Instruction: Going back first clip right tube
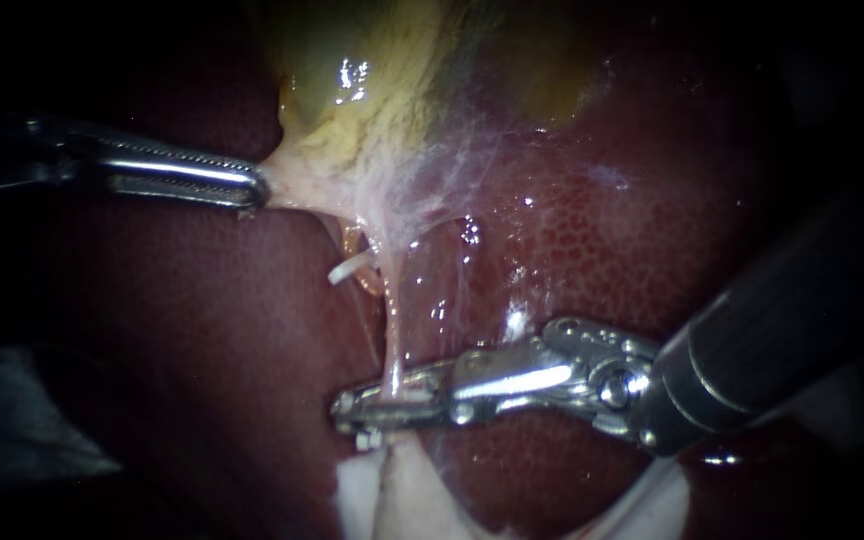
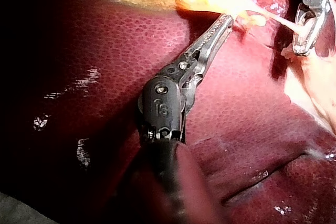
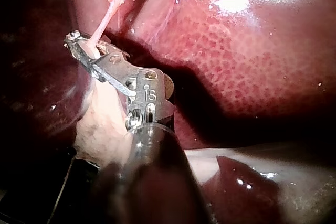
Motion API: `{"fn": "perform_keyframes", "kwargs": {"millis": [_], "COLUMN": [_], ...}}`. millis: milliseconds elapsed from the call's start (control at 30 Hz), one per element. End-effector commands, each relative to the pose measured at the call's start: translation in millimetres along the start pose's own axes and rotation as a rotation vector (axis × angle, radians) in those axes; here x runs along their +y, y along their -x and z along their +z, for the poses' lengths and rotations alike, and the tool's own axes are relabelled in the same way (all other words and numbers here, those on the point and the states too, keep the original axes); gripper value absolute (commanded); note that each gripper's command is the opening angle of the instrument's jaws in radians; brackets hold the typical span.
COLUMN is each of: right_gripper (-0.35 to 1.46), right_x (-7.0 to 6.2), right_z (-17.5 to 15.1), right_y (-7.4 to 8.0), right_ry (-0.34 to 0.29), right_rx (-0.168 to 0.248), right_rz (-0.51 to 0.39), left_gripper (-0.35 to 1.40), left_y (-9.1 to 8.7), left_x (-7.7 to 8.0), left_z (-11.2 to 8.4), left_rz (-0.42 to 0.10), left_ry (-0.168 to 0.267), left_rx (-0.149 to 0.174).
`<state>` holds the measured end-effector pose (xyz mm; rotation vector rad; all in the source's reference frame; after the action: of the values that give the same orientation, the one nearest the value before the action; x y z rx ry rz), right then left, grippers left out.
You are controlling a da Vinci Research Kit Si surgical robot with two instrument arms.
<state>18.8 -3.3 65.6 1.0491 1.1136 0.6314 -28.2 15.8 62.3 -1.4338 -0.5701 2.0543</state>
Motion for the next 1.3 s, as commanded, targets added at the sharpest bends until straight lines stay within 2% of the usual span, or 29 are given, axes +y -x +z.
{"fn": "perform_keyframes", "kwargs": {"millis": [33, 67, 133, 233, 333, 533, 600, 700, 800, 967, 1100, 1300], "right_gripper": [-0.35, -0.33, 0.05, 0.33, 0.43, 0.48, 0.48, 0.49, 0.49, 0.49, 0.5, 0.5], "right_x": [0.1, 0.2, 0.5, 1.3, 2.2, 3.8, 4.1, 4.3, 4.0, 3.3, 2.2, 1.0], "right_z": [0.1, 0.2, 0.5, 1.1, 1.2, 0.2, -0.4, -1.2, -2.0, -3.3, -4.7, -5.9], "right_y": [0.0, 0.0, 0.0, 0.2, 0.6, 0.5, 0.4, 0.2, 0.1, -0.2, -0.8, -1.2], "right_ry": [0.001, 0.001, 0.0, 0.014, 0.047, 0.155, 0.198, 0.23, 0.252, 0.251, 0.254, 0.245], "right_rx": [0.0, 0.0, -0.001, 0.006, 0.016, 0.002, 0.013, 0.003, -0.011, -0.017, -0.046, -0.049], "right_rz": [-0.001, -0.001, -0.079, -0.111, -0.119, -0.187, -0.207, -0.232, -0.259, -0.292, -0.35, -0.369], "left_gripper": [-0.35, -0.35, -0.35, -0.35, -0.35, -0.35, -0.35, -0.35, -0.35, -0.35, -0.35, -0.35], "left_y": [0.0, 0.0, 0.0, 0.0, 0.0, 0.0, 0.0, 0.0, 0.1, 0.1, 0.1, 0.1], "left_x": [0.0, 0.0, 0.0, 0.0, 0.0, 0.0, 0.0, 0.0, 0.0, 0.0, 0.0, 0.0], "left_z": [0.0, 0.0, 0.0, 0.0, 0.0, 0.0, 0.0, -0.1, -0.1, -0.3, -0.4, -0.4], "left_rz": [0.0, 0.0, 0.0, 0.0, 0.0, 0.0, 0.0, 0.0, 0.001, 0.001, 0.001, 0.001], "left_ry": [0.0, 0.0, 0.0, 0.0, 0.0, 0.0, 0.0, 0.001, 0.001, 0.002, 0.002, 0.002], "left_rx": [0.0, 0.0, 0.0, 0.0, 0.0, 0.0, 0.0, 0.0, 0.0, 0.0, 0.0, 0.0]}}
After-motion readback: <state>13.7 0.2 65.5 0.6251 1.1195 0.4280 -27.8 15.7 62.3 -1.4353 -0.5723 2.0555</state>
